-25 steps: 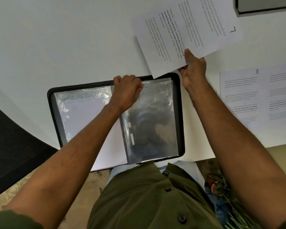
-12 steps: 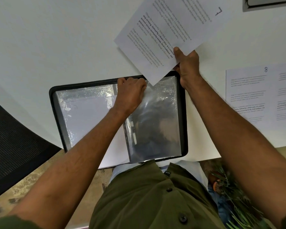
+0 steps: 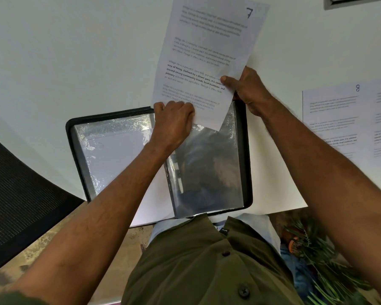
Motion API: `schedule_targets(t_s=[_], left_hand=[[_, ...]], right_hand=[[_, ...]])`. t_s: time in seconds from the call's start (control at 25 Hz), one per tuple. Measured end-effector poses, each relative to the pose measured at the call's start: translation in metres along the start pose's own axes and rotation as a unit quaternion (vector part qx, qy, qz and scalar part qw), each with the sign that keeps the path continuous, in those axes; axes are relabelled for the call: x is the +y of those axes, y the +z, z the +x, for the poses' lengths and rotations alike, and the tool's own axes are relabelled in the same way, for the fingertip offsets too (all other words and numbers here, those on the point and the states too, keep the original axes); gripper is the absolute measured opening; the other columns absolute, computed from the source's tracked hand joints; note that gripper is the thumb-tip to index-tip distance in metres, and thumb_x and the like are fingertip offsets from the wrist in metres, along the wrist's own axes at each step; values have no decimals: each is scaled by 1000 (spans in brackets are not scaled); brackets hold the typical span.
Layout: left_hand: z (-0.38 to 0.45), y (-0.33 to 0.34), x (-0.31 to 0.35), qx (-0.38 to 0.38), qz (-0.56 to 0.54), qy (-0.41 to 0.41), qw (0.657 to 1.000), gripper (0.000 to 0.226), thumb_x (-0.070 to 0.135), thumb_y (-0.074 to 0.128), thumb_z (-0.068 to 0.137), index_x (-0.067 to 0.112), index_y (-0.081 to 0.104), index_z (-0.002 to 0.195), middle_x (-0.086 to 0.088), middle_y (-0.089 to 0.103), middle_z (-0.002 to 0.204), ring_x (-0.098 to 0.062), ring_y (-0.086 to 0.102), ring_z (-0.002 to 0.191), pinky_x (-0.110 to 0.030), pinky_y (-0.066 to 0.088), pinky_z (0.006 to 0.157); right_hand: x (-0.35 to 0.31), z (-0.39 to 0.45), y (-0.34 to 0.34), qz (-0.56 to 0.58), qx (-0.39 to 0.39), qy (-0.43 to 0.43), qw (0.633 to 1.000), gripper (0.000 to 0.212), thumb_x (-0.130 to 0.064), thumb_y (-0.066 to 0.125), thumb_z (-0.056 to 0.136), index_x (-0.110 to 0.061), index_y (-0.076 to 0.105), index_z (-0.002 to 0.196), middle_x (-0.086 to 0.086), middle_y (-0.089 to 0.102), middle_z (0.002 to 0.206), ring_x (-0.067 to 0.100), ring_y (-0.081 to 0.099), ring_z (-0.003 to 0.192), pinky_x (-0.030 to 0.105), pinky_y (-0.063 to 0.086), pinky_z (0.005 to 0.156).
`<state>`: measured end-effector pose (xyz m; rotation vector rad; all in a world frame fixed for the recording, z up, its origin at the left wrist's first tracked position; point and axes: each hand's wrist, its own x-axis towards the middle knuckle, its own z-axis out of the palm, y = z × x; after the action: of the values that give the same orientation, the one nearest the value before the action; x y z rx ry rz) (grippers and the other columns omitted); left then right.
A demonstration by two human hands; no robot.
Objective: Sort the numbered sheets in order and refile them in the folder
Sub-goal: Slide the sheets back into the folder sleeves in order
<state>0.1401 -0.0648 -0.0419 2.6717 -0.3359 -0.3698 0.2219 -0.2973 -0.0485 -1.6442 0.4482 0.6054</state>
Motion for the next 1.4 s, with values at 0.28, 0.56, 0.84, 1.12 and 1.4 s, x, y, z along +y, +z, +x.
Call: schedule_targets(t_s=[0.28,0.56,0.84,1.12,1.4], left_hand=[[2,0,-5,-5,-36,-23,999,18,28,49,101,25,66,100,6,67,99,-19,56,98,-35,19,83],[6,-5,-26,-18,-63,-55,996,12,35,55,100,32,66,96,14,67,92,-15,58,96,-38,21,82],[-2,-19,-47,-14,-36,-70,997,19,30,50,101,30,67,93,11,71,103,-20,52,110,-42,18,94],[1,-22,-57,12,-88,-140,986,17,25,47,102,24,60,113,7,65,96,-18,57,97,-38,26,91],[18,-21,-71,5,-317,-288,904,9,22,67,97,14,68,93,-2,68,92,-13,61,82,-38,56,87]], right_hand=[[-5,6,-16,-80,-67,-20,994,39,-11,69,97,-12,60,134,-3,71,117,6,73,98,25,60,75],[-7,14,-22,-145,-45,-48,987,44,-23,70,96,-9,62,137,6,72,123,18,73,103,36,63,75],[-16,15,-22,-143,-86,-41,985,38,-14,66,100,-6,60,136,2,71,116,2,74,89,18,57,66],[-25,21,-21,-163,-105,-48,980,35,-17,67,100,-12,63,134,-3,72,113,5,74,89,22,58,66],[-25,20,-24,-159,-92,-50,982,36,-21,69,98,-14,64,133,1,73,118,13,75,97,31,63,71]])
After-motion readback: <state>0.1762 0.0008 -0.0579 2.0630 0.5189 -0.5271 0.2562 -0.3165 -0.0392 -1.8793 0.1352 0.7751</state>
